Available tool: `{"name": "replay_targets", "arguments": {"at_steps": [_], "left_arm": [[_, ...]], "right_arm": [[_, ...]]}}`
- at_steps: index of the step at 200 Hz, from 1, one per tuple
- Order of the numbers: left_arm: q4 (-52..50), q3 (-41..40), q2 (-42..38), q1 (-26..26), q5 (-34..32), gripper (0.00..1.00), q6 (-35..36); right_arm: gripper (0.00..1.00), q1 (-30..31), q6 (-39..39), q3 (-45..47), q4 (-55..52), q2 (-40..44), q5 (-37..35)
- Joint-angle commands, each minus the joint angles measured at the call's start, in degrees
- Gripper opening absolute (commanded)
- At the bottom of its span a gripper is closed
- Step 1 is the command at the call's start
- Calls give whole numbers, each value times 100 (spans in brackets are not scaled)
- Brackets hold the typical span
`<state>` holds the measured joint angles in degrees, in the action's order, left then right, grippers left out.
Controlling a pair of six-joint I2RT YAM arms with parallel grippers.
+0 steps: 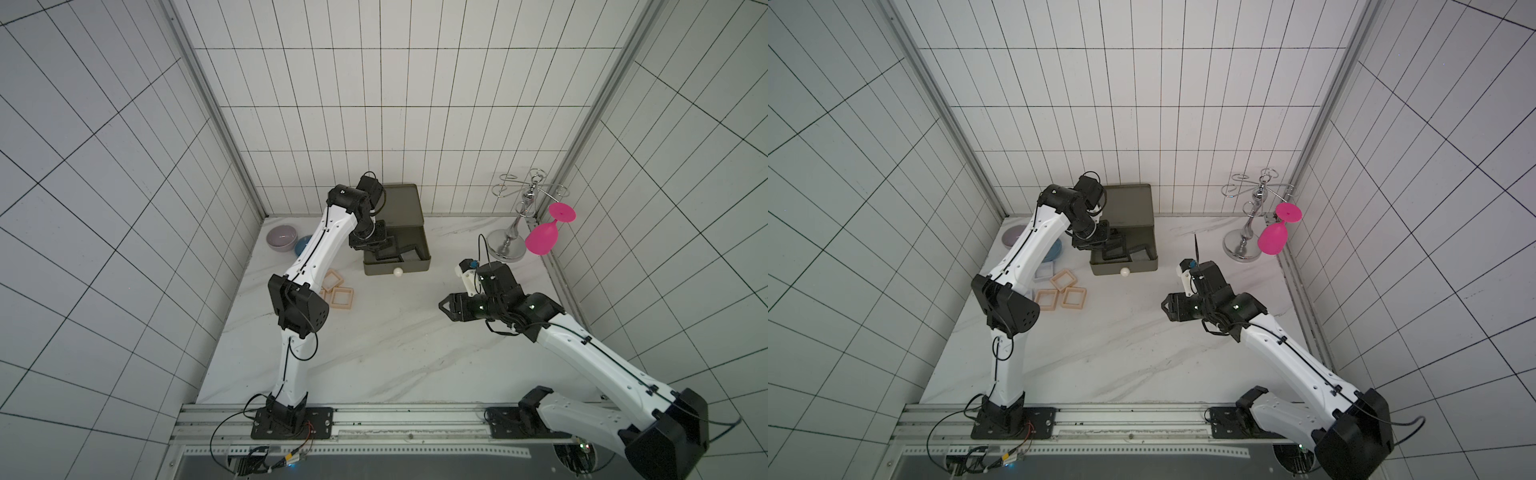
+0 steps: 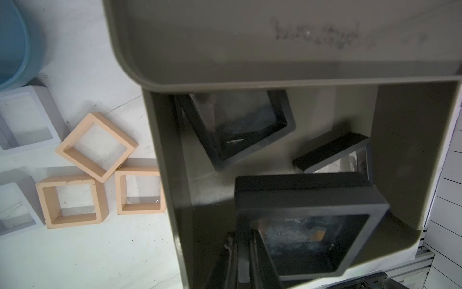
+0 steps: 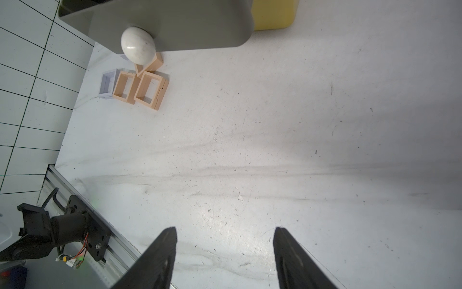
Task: Place the brooch boxes into the drawer by color
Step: Place the brooch box in the drawer, then close the drawer in the storage box.
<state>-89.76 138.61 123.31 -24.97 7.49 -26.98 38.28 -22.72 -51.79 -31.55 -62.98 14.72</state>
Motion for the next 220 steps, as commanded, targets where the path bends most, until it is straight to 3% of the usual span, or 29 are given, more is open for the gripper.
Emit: {"name": "replay_targets", "arguments": {"at_steps": [1,15,31,58,108,135,159,175,197,220], "left_arm": [[172,65,93,10,-28,18,-33],[230,61,85,10,6,20,-51],[326,68,47,18,59,32,-81],[489,113,-62,53,81,42,-112],[1285,78,-966,155,527,50,-399],[1891,-957,-2012,172,519,52,-457],[2244,-2245,-3099,561,401,53,-403],[2611,-3306,-3960,1086,475,53,-328],[3169,-4687,-5124,2198,1003,54,-253],[3515,-5712,-5867,3074,1507,55,-41]], "right_arm": [[65,21,75,-59,22,-72,31],[65,19,91,-109,25,-104,48],[65,21,106,-193,17,-159,81],[65,21,158,-393,-69,-188,76],[65,72,141,-957,-56,-206,39],[64,226,-56,-1312,217,-518,171],[61,396,-337,-1746,495,-1030,516],[61,514,-604,-1932,811,-1323,663],[61,699,-863,-2026,1202,-1639,490],[59,806,-1095,-2201,1233,-2045,247]]}}
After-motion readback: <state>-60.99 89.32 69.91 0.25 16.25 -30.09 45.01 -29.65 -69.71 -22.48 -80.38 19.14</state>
